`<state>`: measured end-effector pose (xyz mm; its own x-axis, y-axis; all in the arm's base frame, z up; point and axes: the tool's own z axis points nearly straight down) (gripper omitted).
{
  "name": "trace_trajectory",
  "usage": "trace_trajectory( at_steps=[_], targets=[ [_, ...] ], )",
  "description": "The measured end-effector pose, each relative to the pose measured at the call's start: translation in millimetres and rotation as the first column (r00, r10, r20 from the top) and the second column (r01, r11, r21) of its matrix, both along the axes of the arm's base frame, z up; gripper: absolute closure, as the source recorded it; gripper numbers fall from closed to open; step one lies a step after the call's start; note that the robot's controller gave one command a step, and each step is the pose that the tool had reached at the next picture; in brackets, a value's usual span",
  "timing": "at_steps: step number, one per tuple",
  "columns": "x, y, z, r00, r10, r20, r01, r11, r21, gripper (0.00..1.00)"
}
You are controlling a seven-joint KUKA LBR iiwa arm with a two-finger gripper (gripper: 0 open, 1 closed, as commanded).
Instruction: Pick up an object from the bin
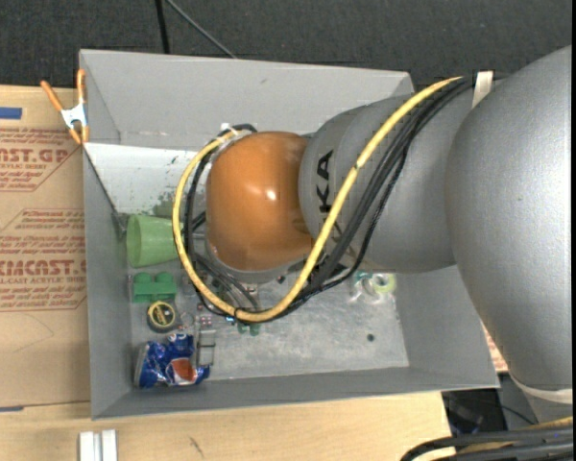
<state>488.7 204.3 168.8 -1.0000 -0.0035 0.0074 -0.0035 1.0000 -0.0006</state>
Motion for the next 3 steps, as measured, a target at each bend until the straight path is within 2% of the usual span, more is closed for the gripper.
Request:
trace_trajectory(
  at_steps=[1, 2, 3],
  targets=[
    [-9.1, -9, -93, 1.0, -0.006, 0.004, 0.006, 1.0, 0.001, 0.0],
    [-8.2, -8, -90, 1.0, -0.005, 0.006, 0.005, 1.0, 0.002, 1.0],
    [-8.4, -15, -41, 1.0, 0.017, 0.011, -0.017, 1.0, 0.002, 1.0]
  ],
)
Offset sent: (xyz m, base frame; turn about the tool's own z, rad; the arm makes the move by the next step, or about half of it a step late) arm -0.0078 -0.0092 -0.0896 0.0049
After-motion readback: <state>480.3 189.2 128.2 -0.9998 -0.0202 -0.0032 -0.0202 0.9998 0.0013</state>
